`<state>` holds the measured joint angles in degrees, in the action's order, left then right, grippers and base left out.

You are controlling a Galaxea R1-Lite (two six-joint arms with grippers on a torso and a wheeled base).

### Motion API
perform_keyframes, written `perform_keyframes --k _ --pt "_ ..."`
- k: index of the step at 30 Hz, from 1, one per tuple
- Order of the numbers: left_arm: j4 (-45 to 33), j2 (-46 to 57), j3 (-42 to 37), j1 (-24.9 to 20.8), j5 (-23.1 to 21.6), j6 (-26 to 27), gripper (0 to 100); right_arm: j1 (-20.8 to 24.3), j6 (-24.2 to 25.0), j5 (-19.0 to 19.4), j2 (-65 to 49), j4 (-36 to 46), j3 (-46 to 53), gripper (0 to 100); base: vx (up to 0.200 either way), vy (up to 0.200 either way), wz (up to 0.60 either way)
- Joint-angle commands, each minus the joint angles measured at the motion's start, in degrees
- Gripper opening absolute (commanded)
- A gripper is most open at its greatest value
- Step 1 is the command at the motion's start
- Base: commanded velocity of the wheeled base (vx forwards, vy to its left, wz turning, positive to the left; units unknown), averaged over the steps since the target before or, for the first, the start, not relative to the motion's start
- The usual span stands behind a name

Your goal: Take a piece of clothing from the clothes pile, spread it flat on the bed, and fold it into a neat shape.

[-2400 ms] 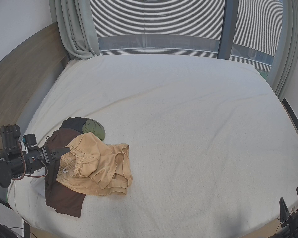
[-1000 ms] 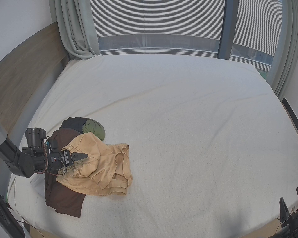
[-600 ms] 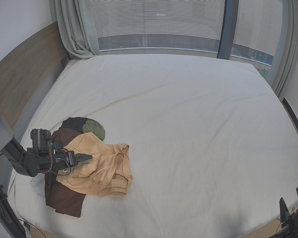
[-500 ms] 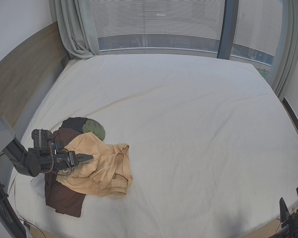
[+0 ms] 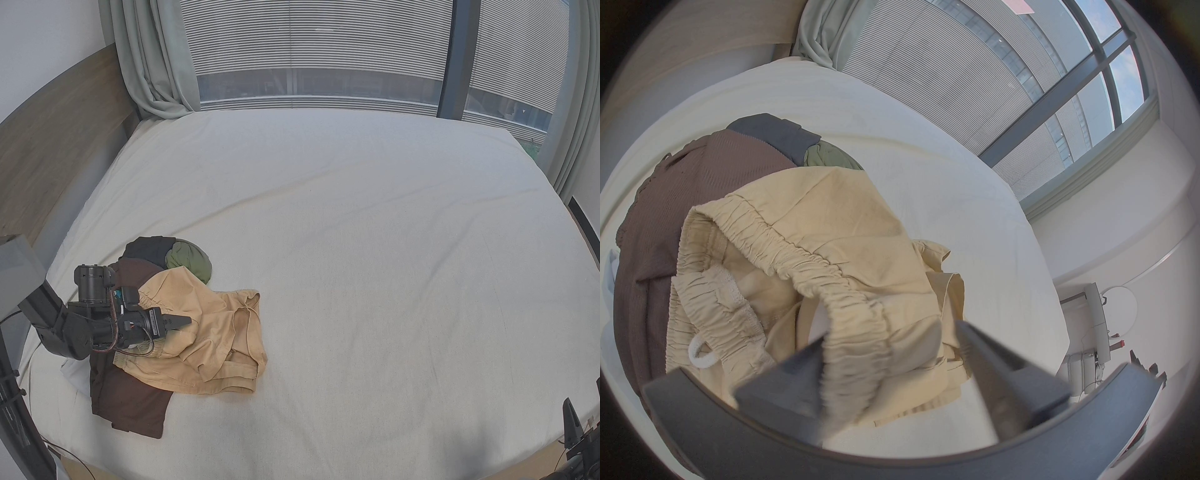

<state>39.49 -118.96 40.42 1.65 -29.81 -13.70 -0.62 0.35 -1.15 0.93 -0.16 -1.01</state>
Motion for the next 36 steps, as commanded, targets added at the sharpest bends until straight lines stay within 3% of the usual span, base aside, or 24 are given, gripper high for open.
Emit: perform_keyframes --k 1,6,9,17,21,28,36 --pt "0.1 -0.8 -0.2 0.0 0.0 0.0 0 0.0 0.0 0.0 -0.2 0.0 1.0 100 0.000 0.000 0.00" --pt "0.1 -0.8 -0.4 -0.2 -0.3 0.1 0 0.0 0.0 0.0 -0.2 0.0 1.0 100 0.000 0.000 0.00" --pt "0.0 0.9 -1.4 -0.6 -3.1 -1.9 0 0.0 0.0 0.0 -0.2 0.0 1.0 100 0.000 0.000 0.00" --pt "0.2 10.3 -1.9 -1.5 -5.2 -20.0 0 0.0 0.0 0.0 -0.2 0.0 1.0 100 0.000 0.000 0.00" --pt "0.2 14.3 -3.3 -1.2 -7.5 -22.6 0 0.0 0.0 0.0 -0.2 0.0 1.0 100 0.000 0.000 0.00" --pt "1.2 18.2 -5.6 -1.8 -5.5 -22.9 0 0.0 0.0 0.0 -0.2 0.0 1.0 100 0.000 0.000 0.00" --pt "4.4 23.1 -7.0 -4.0 -4.1 -34.2 0 0.0 0.1 0.0 -0.2 0.0 1.0 100 0.000 0.000 0.00"
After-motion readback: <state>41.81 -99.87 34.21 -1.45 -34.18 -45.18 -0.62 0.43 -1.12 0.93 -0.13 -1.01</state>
